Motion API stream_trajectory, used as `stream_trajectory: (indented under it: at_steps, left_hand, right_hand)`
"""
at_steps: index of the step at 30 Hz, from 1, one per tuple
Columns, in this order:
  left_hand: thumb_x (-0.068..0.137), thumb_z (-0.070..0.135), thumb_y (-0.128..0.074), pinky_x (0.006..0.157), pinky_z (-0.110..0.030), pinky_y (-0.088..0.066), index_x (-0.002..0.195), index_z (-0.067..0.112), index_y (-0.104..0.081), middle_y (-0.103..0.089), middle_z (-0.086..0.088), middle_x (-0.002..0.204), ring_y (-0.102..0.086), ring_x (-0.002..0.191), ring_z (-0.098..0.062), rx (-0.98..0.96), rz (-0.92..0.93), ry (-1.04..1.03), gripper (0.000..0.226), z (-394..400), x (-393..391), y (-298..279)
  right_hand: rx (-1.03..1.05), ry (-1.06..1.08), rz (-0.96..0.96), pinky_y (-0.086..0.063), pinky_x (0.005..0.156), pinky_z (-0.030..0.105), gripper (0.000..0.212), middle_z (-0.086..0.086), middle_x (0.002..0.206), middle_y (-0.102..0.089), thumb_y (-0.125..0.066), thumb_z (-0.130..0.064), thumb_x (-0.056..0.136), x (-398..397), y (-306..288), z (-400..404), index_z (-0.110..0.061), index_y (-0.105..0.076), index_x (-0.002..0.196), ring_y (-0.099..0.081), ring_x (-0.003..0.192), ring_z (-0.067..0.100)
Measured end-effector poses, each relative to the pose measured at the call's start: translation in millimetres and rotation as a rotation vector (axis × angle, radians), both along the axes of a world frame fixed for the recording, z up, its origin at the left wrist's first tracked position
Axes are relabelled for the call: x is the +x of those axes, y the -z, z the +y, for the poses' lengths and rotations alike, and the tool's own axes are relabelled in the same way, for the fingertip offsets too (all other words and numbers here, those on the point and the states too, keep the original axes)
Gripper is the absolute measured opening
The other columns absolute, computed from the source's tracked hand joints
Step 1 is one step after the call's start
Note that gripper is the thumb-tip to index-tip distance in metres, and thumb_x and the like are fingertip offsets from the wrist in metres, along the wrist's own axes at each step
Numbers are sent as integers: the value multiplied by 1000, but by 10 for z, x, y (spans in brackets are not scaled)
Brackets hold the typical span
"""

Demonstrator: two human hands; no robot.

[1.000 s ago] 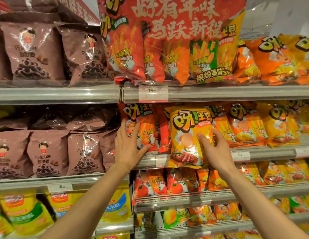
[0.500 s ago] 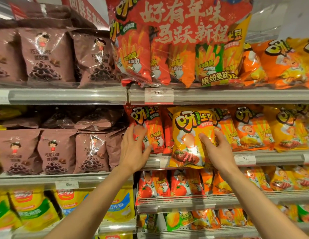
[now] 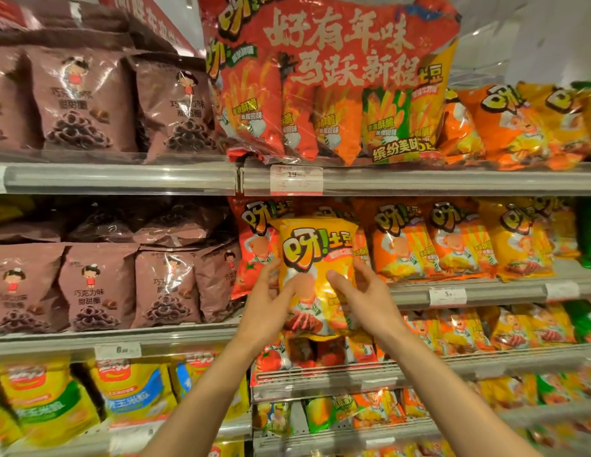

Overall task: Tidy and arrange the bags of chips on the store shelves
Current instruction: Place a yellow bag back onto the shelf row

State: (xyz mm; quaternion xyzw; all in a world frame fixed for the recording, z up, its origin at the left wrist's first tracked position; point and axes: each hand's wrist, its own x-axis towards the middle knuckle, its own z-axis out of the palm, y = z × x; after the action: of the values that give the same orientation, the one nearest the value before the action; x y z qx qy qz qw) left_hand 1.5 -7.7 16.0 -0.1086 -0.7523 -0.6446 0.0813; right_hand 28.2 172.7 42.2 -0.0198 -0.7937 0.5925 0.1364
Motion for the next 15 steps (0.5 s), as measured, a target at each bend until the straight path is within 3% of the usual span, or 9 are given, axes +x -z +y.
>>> stream_trajectory:
  at_steps: [2, 4, 6, 8, 11, 13, 15]
  left_hand:
    - [96, 41, -57, 86, -17, -44, 144, 33, -40, -47, 5, 140, -52, 121, -12, 20, -8, -9, 51, -68, 82, 133]
    - [98, 31, -57, 86, -17, -47, 142, 33, -42, -51, 4, 139, -54, 120, -12, 49, -14, -4, 46, -85, 150, 305]
    - [99, 24, -56, 82, -7, -46, 142, 29, -44, -52, 3, 136, -55, 119, -12, 64, -14, -17, 45, -35, 247, 434]
    - [99, 19, -56, 76, -2, -44, 141, 24, -45, -53, 1, 129, -57, 113, -12, 60, -37, -39, 44, 51, 352, 509]
    - [97, 19, -60, 88, -18, -50, 139, 20, -48, -59, -4, 129, -60, 116, -18, 70, -19, -54, 44, 206, 490, 634]
    - [95, 22, -63, 94, -25, -49, 137, 21, -51, -61, -4, 129, -58, 119, -16, 55, -15, -55, 43, 352, 569, 718]
    - [95, 15, -62, 87, -12, -45, 133, 18, -53, -61, -2, 126, -58, 114, -6, 24, -8, -84, 39, 574, 676, 760]
  right_hand:
    - [-17, -12, -53, -42, 93, 27, 65, -7, 130, -55, -66, -56, 87, 73, 128, -32, -25, -48, 142, -55, 114, 11]
    - [-69, -22, -90, -41, 88, 22, 54, -11, 122, -61, -64, -54, 88, 136, 290, -24, -25, -56, 133, -58, 107, 5]
    - [-100, -17, -120, -43, 88, 19, 46, -14, 115, -62, -64, -52, 90, 224, 424, -8, -27, -57, 128, -58, 105, 2]
    - [-114, 11, -143, -46, 99, 28, 61, -10, 123, -62, -66, -59, 85, 297, 530, 29, -21, -58, 132, -58, 113, 9]
    - [-174, 28, -168, -48, 104, 43, 81, -4, 125, -67, -71, -76, 67, 382, 747, 196, -22, -63, 128, -62, 116, 14]
    - [-246, 44, -188, -47, 105, 39, 80, -4, 128, -65, -74, -70, 69, 463, 847, 354, -20, -61, 131, -61, 117, 14]
    - [-304, 46, -217, -41, 100, 29, 66, -6, 130, -58, -73, -53, 82, 566, 916, 550, -17, -56, 134, -56, 118, 11]
